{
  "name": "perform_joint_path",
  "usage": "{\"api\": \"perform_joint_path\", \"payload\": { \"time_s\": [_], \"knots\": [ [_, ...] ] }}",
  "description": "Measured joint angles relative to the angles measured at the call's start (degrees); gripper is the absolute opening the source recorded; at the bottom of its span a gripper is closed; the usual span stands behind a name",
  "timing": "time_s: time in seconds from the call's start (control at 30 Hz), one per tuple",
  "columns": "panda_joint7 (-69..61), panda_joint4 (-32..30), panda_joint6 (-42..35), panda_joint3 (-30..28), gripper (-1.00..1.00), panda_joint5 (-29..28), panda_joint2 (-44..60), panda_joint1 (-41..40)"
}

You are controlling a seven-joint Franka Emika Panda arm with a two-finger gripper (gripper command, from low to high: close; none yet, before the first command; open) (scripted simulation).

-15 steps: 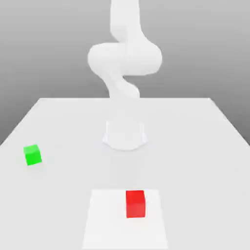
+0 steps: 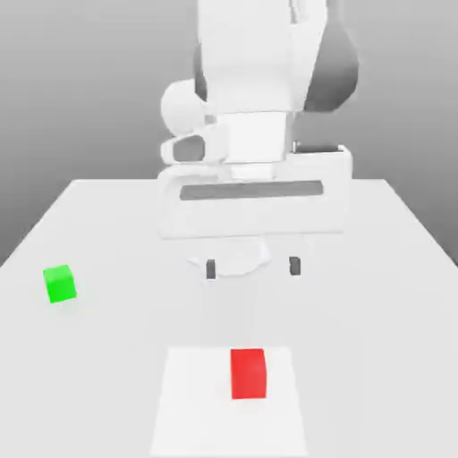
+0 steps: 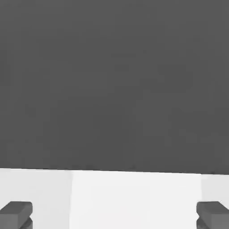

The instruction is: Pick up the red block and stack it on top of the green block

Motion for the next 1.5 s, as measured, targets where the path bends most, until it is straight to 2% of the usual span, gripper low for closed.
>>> {"api": "perform_joint_path", "payload": {
  "time_s": [0.13,0.33,0.37,0.6,0.8,1.1,1.5],
  "knots": [
    [1.4,-4.6,5.1,0.0,0.00,-1.9,8.3,0.5],
    [2.2,-4.1,15.3,-0.5,0.00,-2.9,20.7,0.9],
    [2.2,-3.8,16.8,-0.5,-1.00,-2.9,22.5,0.9],
    [2.4,-3.8,17.1,-0.5,-1.00,-3.1,22.8,0.8],
    [2.0,-5.4,7.7,-0.3,-1.00,-2.6,11.8,0.8],
    [13.1,-7.2,2.6,-11.0,-1.00,-8.4,3.9,-19.0],
    [27.7,-9.8,-0.9,-28.1,-1.00,-14.1,-2.3,-44.3]
  ]
}}
